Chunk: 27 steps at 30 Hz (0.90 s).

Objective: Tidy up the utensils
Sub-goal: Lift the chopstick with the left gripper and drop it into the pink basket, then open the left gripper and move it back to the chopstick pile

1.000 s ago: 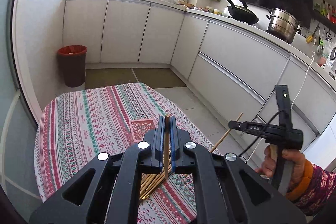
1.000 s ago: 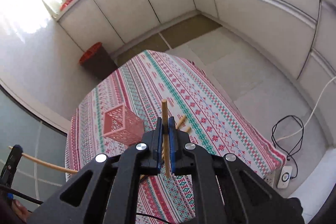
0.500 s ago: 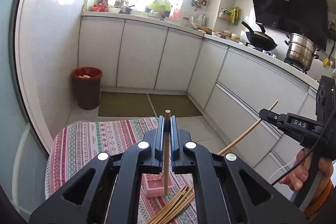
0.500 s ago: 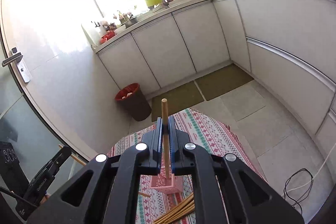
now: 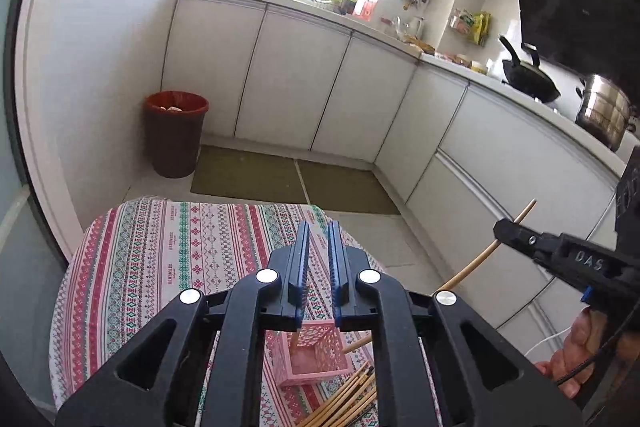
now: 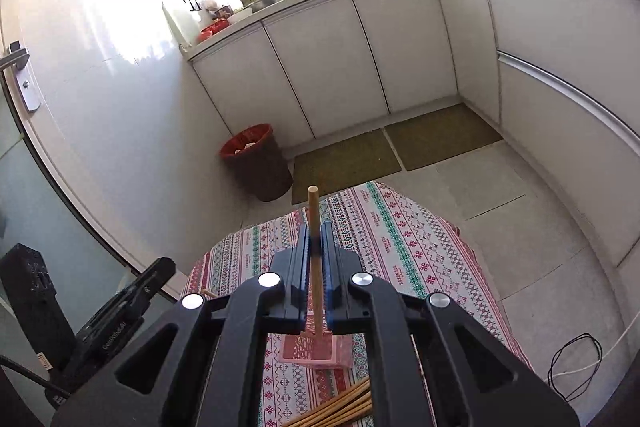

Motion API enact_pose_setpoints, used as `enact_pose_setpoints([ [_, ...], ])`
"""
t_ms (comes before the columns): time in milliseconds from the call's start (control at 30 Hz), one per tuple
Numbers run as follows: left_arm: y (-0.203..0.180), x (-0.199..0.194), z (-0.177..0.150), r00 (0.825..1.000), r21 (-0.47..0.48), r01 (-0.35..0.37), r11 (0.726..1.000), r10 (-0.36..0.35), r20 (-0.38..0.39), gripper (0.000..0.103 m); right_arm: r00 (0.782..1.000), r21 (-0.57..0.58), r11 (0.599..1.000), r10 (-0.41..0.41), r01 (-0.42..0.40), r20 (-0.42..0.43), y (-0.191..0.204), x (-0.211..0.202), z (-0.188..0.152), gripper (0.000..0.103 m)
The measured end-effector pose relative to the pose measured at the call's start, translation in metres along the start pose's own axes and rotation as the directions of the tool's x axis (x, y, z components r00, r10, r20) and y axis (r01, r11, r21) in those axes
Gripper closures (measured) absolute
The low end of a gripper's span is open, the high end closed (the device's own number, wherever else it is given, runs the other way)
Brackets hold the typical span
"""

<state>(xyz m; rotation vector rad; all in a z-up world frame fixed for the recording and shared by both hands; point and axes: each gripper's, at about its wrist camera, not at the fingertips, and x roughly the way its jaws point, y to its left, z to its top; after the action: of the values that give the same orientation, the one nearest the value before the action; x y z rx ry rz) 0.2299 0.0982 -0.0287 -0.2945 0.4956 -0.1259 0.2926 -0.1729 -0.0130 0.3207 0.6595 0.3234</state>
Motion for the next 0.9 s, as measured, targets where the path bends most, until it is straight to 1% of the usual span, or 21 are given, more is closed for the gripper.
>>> enact_pose_setpoints([
  [100,0.007,-0.02,0.001,0.996,-0.034,-0.034,0.999,0.037,0.082,0.086,1.0,-0.014,1.0,-0.009,0.009,-0.01,0.003,0.01,-0.005,0.097],
  [133,0.01,-0.025,0.001,0.994,-0.04,-0.044,0.998,0.048,0.098,0.081,1.0,-0.019,1.0,-0.014,0.014,-0.01,0.005,0.013,-0.007,0.097],
  [233,0.016,-0.035,0.001,0.991,-0.06,-0.049,0.997,0.057,0.124,0.076,1.0,-0.03,0.999,-0.026,0.025,-0.013,0.008,0.023,-0.013,0.097],
  [300,0.018,-0.036,0.0,0.991,-0.058,-0.056,0.997,0.062,0.12,0.074,0.999,-0.029,0.999,-0.026,0.025,-0.026,0.009,0.032,-0.016,0.097],
  [367,0.018,-0.032,-0.002,0.991,-0.037,-0.085,0.996,0.088,0.104,0.072,0.999,-0.03,0.999,-0.023,0.022,-0.035,0.01,0.041,-0.021,0.096],
  [433,0.016,-0.029,-0.004,0.99,-0.014,-0.108,0.994,0.109,0.093,0.072,0.999,-0.026,1.0,-0.013,0.011,-0.053,0.009,0.048,-0.025,0.09],
  [500,0.014,-0.028,-0.006,0.99,0.006,-0.115,0.993,0.114,0.086,0.071,0.998,-0.023,1.0,-0.013,0.011,-0.062,0.011,0.05,-0.028,0.077],
  [567,0.009,-0.029,-0.008,0.989,0.023,-0.121,0.992,0.119,0.088,0.07,0.998,-0.034,0.999,-0.025,0.023,-0.05,0.011,0.046,-0.03,0.077],
  [667,0.003,-0.034,-0.01,0.989,0.038,-0.121,0.992,0.117,0.09,0.059,0.999,-0.049,0.998,-0.032,0.031,-0.03,0.011,0.034,-0.033,0.076],
  [733,-0.002,-0.037,-0.013,0.988,0.047,-0.125,0.991,0.12,0.096,0.051,0.999,-0.063,0.997,-0.043,0.042,-0.015,0.013,0.023,-0.035,0.073],
  [767,-0.005,-0.038,-0.015,0.989,0.052,-0.125,0.991,0.12,0.092,0.051,0.999,-0.07,0.997,-0.046,0.046,-0.008,0.013,0.018,-0.037,0.069],
  [867,-0.013,-0.04,-0.02,0.99,0.07,-0.127,0.989,0.123,0.068,0.049,0.998,-0.091,0.994,-0.058,0.058,0.007,0.014,0.003,-0.043,0.068],
  [900,-0.016,-0.041,-0.023,0.99,0.072,-0.13,0.989,0.126,0.062,0.045,0.998,-0.097,0.994,-0.058,0.059,0.007,0.013,-0.002,-0.045,0.063],
])
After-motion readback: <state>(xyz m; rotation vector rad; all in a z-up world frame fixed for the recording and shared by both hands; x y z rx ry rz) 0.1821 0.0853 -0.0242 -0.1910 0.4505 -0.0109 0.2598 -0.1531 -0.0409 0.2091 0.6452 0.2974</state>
